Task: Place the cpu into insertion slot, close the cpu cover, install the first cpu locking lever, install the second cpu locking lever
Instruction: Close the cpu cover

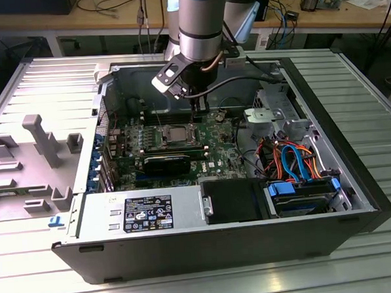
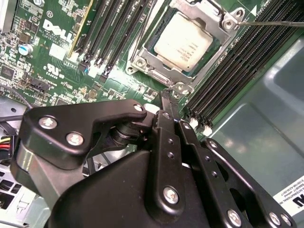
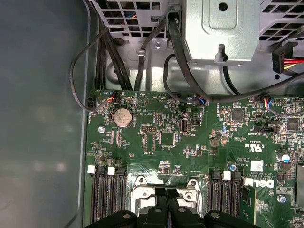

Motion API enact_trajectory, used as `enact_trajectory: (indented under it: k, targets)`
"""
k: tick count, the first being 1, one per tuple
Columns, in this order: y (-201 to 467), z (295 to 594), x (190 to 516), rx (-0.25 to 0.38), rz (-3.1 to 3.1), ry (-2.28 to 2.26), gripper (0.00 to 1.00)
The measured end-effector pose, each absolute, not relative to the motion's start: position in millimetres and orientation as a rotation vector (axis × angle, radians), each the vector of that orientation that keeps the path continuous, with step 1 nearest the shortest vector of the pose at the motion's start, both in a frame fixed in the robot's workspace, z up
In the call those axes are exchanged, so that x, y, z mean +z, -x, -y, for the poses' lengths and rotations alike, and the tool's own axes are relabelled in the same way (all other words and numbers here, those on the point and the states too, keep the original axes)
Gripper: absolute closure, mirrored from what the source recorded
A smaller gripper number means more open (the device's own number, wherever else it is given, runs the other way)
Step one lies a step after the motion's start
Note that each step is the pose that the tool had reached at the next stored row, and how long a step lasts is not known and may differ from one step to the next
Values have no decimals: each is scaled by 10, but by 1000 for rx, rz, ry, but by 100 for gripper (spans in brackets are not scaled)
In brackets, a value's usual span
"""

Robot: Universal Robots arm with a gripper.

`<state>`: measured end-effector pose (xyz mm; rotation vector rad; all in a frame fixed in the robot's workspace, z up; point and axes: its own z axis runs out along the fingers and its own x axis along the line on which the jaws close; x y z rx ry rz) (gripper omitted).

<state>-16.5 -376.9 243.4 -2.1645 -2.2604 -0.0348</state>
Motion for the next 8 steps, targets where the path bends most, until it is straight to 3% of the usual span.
enact_trajectory:
  k: [8]
  targets:
    - [316, 3770, 2420, -35, 2260, 2165, 89]
